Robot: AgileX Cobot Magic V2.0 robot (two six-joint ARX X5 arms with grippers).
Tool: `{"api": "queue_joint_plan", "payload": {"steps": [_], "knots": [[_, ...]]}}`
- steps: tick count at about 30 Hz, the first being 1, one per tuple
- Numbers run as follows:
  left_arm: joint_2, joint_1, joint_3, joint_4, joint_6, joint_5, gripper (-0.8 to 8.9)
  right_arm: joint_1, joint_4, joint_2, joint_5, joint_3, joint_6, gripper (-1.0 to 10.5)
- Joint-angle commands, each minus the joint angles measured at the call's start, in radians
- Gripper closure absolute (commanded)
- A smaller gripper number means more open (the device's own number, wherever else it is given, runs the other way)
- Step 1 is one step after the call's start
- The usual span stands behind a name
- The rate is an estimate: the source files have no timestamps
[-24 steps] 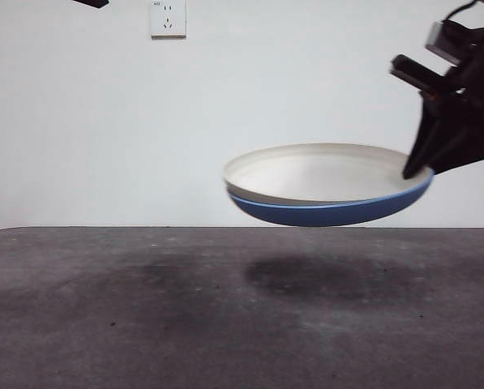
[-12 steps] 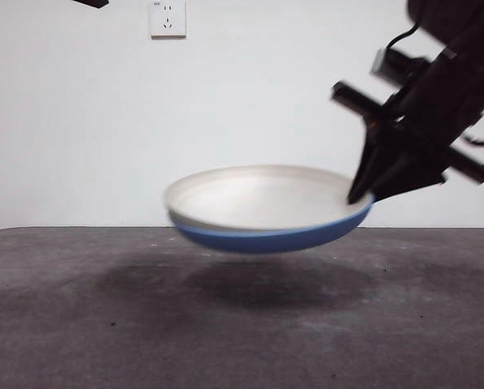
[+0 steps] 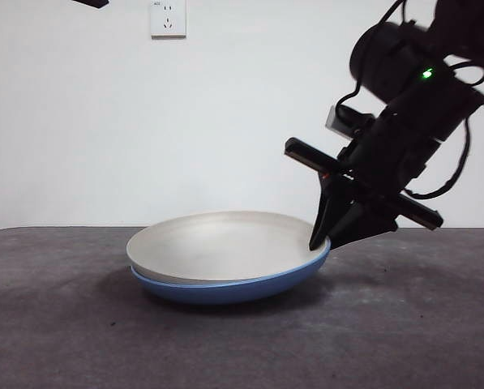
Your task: Pick up the white plate, put it on the blue plate, put it on desk
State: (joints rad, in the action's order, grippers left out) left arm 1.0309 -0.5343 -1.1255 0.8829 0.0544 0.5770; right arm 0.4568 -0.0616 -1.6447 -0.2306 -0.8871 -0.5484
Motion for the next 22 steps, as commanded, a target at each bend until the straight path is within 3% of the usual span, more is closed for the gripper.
{"api": "queue_joint_plan", "payload": {"steps": [1, 13, 18, 22], "knots": [[0.008, -0.005, -0.008, -0.007, 0.005, 0.007, 5.02, 0.006, 0.024, -0.027, 0.004, -0.036, -0.020, 9.3], [0.008, -0.005, -0.008, -0.007, 0.005, 0.007, 5.02, 0.006, -0.037, -0.068, 0.032, -0.037, 0.014, 9.2], [0.008, -0.005, -0.008, -0.007, 0.005, 0.007, 5.02, 0.006, -0.037, -0.066, 0.043, -0.037, 0.014, 6.7], [0.008, -0.005, -0.008, -0.007, 0.005, 0.007, 5.02, 0.006, -0.041, -0.056, 0.041, -0.037, 0.014, 6.6]]}}
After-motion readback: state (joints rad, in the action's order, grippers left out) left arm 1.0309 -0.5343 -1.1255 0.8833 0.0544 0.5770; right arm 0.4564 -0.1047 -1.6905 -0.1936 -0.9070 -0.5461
